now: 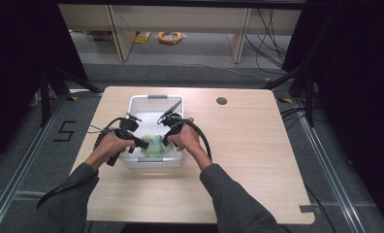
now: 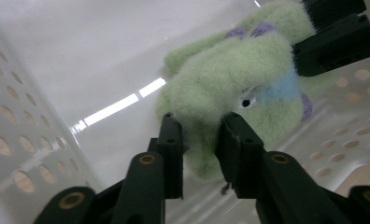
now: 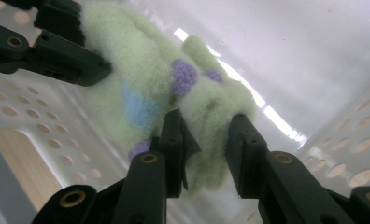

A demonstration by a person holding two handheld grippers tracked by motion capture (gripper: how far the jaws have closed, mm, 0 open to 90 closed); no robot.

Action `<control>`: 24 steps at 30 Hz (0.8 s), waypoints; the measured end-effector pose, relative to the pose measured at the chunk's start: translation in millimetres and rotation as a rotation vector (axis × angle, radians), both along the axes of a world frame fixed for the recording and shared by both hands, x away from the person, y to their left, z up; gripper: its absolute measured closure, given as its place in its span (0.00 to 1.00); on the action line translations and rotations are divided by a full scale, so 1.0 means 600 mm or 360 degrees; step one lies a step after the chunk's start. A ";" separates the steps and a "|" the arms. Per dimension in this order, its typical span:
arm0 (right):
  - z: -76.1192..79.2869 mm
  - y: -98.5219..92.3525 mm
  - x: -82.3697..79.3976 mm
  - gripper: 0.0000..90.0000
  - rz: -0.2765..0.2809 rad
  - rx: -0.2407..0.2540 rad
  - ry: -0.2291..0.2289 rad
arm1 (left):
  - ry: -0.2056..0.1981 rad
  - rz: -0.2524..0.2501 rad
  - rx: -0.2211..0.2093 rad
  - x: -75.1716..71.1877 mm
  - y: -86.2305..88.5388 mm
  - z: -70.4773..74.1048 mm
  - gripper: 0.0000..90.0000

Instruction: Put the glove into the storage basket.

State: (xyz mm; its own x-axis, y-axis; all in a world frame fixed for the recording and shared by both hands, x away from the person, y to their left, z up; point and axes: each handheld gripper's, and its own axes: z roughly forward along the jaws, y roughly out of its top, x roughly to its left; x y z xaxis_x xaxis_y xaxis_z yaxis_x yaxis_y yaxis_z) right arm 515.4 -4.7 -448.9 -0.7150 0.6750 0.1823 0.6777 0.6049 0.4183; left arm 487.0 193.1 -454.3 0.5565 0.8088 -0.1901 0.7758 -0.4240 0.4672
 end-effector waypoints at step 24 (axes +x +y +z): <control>0.034 -0.021 0.003 0.58 -0.0046 0.0060 -0.0093 | -0.0177 0.0079 -0.0064 -0.032 0.006 0.043 0.45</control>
